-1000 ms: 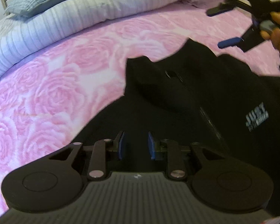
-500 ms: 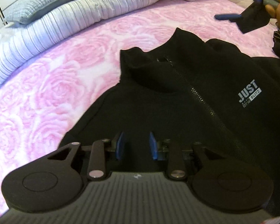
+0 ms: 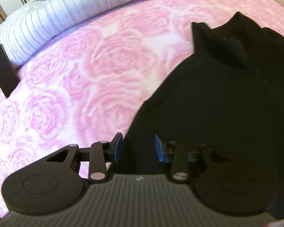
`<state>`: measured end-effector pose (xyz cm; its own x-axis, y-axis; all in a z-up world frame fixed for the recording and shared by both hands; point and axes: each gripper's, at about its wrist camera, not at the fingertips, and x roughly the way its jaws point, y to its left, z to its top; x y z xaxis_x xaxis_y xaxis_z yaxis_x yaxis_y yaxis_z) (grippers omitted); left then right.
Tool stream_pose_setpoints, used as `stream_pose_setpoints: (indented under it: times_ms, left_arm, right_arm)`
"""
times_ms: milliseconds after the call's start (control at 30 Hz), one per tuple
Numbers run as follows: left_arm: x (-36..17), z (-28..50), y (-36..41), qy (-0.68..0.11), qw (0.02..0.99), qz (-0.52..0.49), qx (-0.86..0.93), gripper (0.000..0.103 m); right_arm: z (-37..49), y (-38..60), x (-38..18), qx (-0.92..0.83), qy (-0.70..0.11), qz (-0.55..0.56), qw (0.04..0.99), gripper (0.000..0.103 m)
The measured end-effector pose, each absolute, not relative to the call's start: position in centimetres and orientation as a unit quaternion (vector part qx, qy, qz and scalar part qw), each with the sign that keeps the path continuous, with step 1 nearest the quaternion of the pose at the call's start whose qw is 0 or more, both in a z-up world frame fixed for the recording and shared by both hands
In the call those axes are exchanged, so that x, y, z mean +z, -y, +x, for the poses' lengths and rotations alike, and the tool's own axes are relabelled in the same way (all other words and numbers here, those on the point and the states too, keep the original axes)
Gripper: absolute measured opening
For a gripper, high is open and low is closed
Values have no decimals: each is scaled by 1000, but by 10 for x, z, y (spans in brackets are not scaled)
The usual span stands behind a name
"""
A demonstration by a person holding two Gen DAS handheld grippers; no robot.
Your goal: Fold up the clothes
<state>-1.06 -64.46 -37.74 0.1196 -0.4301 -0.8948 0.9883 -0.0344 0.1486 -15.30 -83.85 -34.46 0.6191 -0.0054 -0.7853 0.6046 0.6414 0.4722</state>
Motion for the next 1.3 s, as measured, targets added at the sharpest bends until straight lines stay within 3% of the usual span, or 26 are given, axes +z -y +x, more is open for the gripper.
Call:
stream_pose_setpoints:
  times_ms: [300,367,400,433,467,500,533,600,1067,1233,1300]
  left_arm:
    - [-393,5,662,-363,552,435,-612,43]
    - [-392,6,665,-365,540,442,-616,41]
    - [-392,4,665,-363,533,448,-619,35]
    - [-391,3,665,-362,526,453,-622,27]
    - [-391,-1,665,-355,518,461,-627,19]
    - [-391,-4,664,-348,511,468,-631,2]
    - [-390,-9,662,-335,510,477,-633,2]
    - [-381,-11,660,-313,527,477,-629,2]
    - [-318,64,679,-310,658,372,-577,5]
    - [-360,65,710,-334,643,437,-533,7]
    - [-371,63,708,-327,644,457,-519,9]
  right_arm:
    - [-119,814,-377,-116,-518,235,814,95]
    - [-115,810,-385,-111,-530,222,811,80]
    - [-114,807,-388,-116,-536,213,809,53]
    - [-112,803,-391,-122,-542,202,807,39]
    - [-114,801,-391,-125,-543,200,806,29]
    - [-116,798,-391,-126,-542,200,806,24]
    - [-118,797,-389,-128,-540,203,806,15]
    - [-120,795,-378,-142,-533,197,810,9]
    - [-63,849,-313,-191,-432,169,865,5]
    - [-42,856,-348,-193,-485,152,840,7]
    - [-33,859,-362,-192,-506,144,828,22]
